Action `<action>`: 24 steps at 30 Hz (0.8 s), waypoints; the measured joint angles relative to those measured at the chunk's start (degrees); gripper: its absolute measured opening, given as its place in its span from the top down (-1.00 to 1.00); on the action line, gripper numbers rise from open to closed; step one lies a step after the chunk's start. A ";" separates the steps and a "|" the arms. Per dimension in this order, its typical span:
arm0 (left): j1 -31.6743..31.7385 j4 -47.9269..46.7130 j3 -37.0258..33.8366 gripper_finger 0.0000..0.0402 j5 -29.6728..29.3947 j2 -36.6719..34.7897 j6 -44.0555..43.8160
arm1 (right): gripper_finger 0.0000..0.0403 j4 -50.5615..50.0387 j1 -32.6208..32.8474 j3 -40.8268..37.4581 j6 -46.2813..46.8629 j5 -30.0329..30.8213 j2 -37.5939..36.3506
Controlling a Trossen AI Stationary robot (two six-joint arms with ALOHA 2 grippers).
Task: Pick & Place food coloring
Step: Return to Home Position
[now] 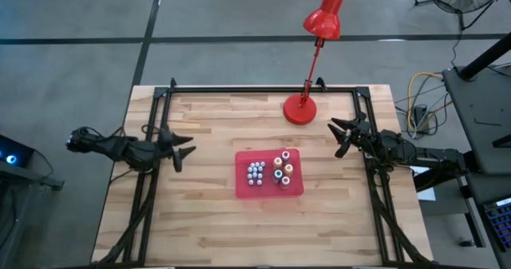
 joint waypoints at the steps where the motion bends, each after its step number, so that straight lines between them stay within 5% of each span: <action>1: -0.02 -0.05 -0.02 0.15 -1.12 -0.69 0.35 | 0.37 0.00 0.00 0.00 0.02 0.00 0.00; 12: 0.03 -0.34 -0.07 0.15 -1.94 -4.70 10.28 | 0.37 0.01 0.01 0.00 0.02 0.00 0.00; 24: 0.03 -0.36 -0.07 0.15 -1.93 -4.72 10.07 | 0.37 0.02 0.00 0.00 0.02 -0.02 0.00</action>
